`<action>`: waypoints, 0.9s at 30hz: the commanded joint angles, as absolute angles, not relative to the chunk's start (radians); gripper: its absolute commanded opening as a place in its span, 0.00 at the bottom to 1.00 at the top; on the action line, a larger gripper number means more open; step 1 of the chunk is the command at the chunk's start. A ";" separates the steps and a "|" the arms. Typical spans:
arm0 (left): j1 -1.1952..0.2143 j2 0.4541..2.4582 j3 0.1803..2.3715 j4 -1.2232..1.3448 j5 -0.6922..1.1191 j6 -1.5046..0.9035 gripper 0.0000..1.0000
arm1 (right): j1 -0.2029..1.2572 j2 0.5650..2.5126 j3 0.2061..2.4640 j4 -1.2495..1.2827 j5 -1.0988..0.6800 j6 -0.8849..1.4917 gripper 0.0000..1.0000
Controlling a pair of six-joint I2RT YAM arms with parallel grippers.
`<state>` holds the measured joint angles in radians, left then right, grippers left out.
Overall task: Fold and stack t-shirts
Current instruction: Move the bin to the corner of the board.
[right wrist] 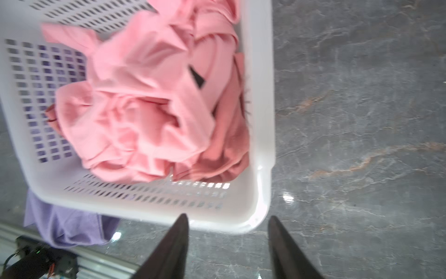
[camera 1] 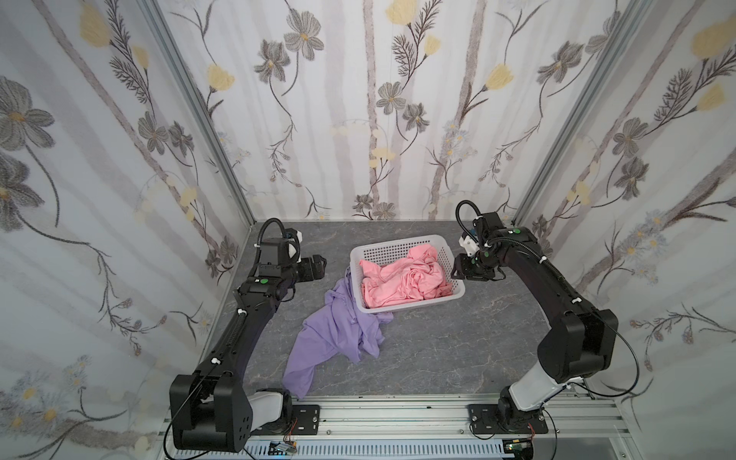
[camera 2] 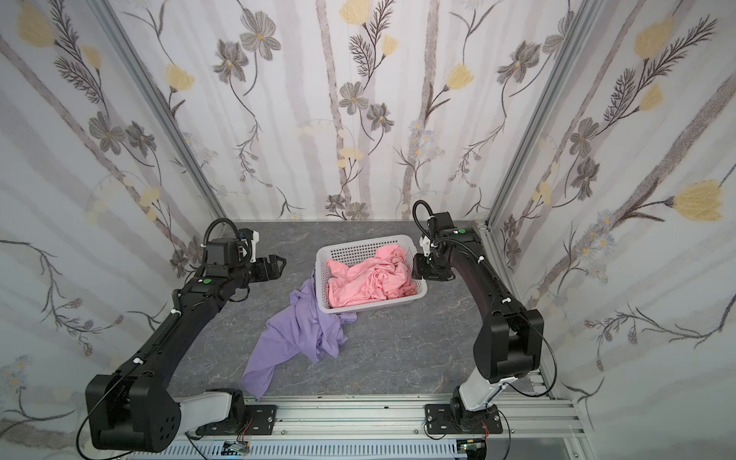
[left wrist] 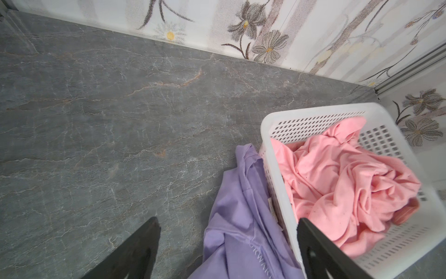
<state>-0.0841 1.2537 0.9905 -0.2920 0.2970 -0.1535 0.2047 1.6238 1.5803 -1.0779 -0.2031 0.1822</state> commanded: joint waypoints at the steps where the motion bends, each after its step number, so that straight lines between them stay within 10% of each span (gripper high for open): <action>1: -0.090 1.256 1.001 -0.274 0.317 -0.141 0.92 | 0.226 1.615 1.637 -1.074 -0.237 0.153 0.82; 27: -0.123 1.130 0.969 -0.374 0.290 -0.167 0.92 | 0.524 2.568 2.604 -1.039 0.219 -0.488 0.90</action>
<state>-0.1234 1.1461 0.9733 -0.3470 0.3038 -0.1551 0.5159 2.5401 2.5637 -1.0393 0.1837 -0.4541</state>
